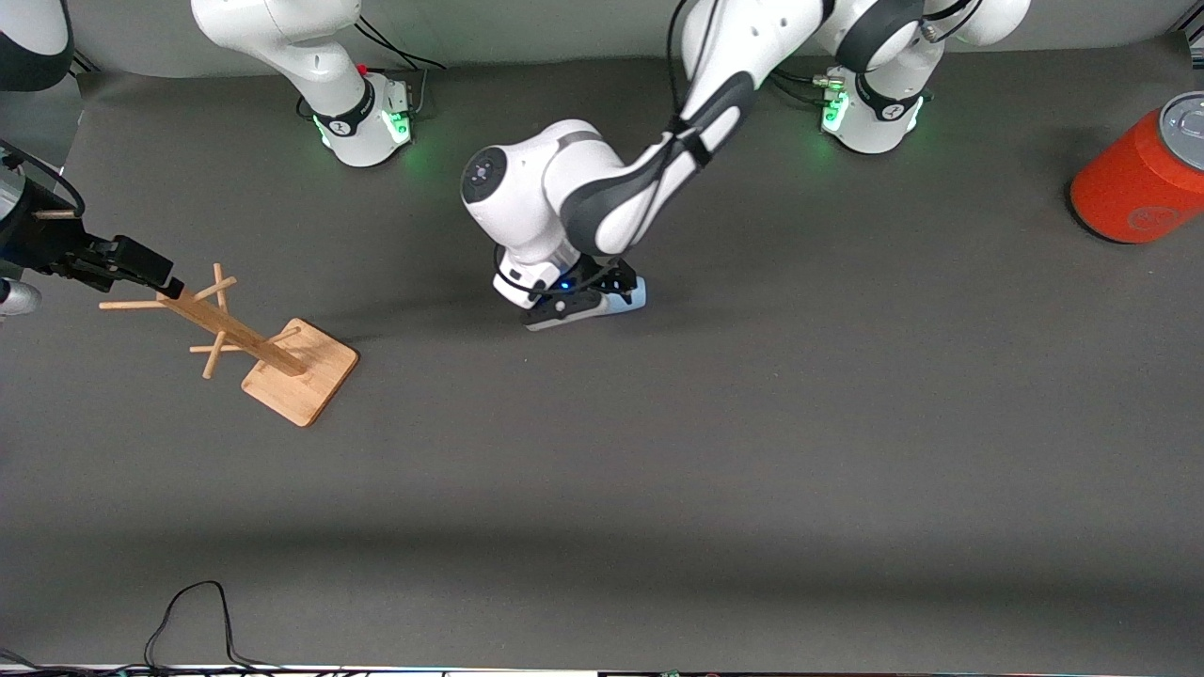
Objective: Rotate and upright cup with both arms
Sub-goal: 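Grasp the blue cup's rim with the left gripper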
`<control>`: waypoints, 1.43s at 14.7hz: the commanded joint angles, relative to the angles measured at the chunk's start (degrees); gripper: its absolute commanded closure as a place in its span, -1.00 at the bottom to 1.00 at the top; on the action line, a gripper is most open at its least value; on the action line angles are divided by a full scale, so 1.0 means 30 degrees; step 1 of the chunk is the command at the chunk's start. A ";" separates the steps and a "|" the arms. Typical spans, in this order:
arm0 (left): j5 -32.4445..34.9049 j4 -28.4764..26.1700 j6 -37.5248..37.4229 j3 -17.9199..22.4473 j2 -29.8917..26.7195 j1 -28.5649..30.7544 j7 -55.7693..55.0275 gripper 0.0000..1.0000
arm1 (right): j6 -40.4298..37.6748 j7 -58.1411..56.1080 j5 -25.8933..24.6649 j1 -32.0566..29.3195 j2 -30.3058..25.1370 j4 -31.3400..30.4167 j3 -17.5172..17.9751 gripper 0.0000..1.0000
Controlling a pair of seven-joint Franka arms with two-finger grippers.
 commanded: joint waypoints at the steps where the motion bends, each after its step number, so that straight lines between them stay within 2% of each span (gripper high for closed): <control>1: 0.1014 0.1611 -0.0603 0.0334 0.1632 -0.1158 0.0548 -0.97 | -0.0167 -0.0320 -0.0102 -0.0592 -0.0281 -0.0027 0.1366 -1.00; 3: 0.1804 0.1523 -0.0660 0.0362 0.2130 -0.1772 0.2068 -0.95 | -0.0167 -0.0292 -0.0368 -0.1706 -0.0164 0.0294 0.2831 -1.00; 4: 0.2040 0.1435 -0.0690 0.0334 0.2336 -0.1804 0.2743 -0.94 | -0.0196 -0.0291 -0.0368 -0.1798 -0.0164 0.0354 0.3011 -1.00; 7: 0.2628 0.1230 -0.0953 0.0333 0.2601 -0.1950 0.4969 -0.88 | -0.0196 -0.0350 -0.0369 -0.1799 -0.0164 0.0297 0.3042 -1.00; 11: 0.3097 0.0733 -0.1392 0.0333 0.2572 -0.1921 0.7375 -0.66 | -0.0401 -0.0057 -0.0369 -0.1565 -0.0164 0.0209 0.2984 -1.00; 13: 0.3097 0.0731 -0.1918 0.0333 0.2572 -0.2037 0.8312 -0.23 | -0.0431 -0.0086 -0.0281 -0.1594 -0.0310 0.0150 0.2722 -1.00; 15: 0.3126 0.0731 -0.2416 0.0333 0.2572 -0.2214 0.9074 0.29 | -0.0518 -0.0115 -0.0047 -0.1594 -0.0224 0.0150 0.2194 -1.00; 17: 0.3127 0.0760 -0.2826 0.0333 0.2543 -0.2272 0.9983 1.00 | -0.0518 -0.0028 -0.0046 -0.1623 0.0040 0.0150 0.2164 -1.00; 21: 0.3332 0.1140 -0.3938 0.0392 0.2076 -0.2069 1.0830 1.00 | -0.0635 -0.0057 -0.0075 -0.1799 -0.0192 0.0150 0.2163 -1.00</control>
